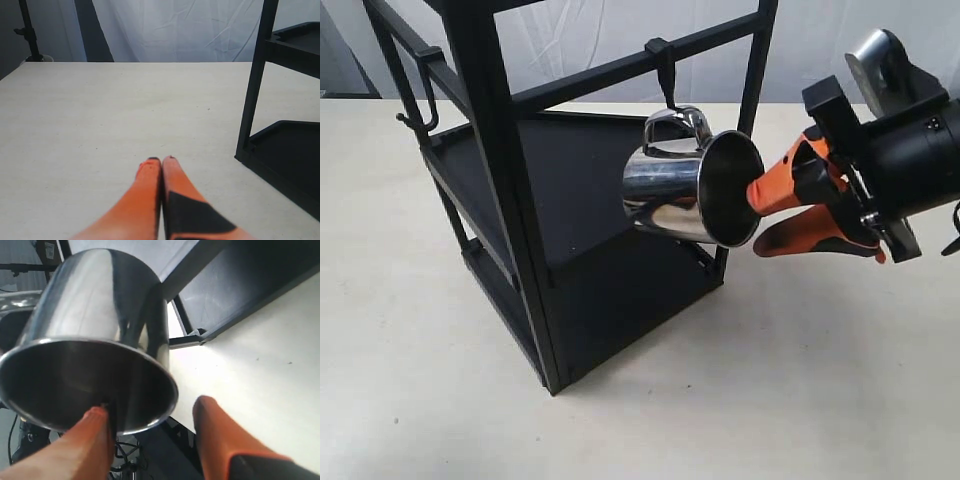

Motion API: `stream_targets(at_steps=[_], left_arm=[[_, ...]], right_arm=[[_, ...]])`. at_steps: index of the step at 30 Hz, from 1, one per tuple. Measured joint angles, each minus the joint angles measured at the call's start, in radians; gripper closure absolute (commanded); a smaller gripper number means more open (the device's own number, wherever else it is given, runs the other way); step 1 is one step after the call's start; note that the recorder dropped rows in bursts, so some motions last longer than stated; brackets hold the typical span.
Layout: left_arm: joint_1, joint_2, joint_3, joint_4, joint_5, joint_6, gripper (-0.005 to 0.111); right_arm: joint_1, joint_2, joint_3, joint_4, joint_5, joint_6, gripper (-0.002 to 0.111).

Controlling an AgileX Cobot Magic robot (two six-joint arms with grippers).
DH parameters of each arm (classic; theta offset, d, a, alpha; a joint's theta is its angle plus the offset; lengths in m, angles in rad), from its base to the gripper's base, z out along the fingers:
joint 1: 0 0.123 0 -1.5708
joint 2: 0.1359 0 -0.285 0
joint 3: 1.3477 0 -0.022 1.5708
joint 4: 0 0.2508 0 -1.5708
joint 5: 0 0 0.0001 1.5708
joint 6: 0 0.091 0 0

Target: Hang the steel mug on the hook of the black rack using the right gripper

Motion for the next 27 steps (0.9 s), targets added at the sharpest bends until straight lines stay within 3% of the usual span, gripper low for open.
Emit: stream_targets(at_steps=[23, 25, 27], left_arm=[[0.0, 0.0, 0.0, 0.0, 0.0, 0.0, 0.105], [0.0, 0.0, 0.0, 0.0, 0.0, 0.0, 0.105], [0.0, 0.0, 0.0, 0.0, 0.0, 0.0, 0.105]], right_arm=[[0.0, -0.15, 0.0, -0.097, 0.0, 0.073, 0.062], [0.0, -0.174, -0.006, -0.124, 0.0, 0.086, 0.069], [0.0, -0.2, -0.023, -0.17, -0.002, 0.098, 0.086]])
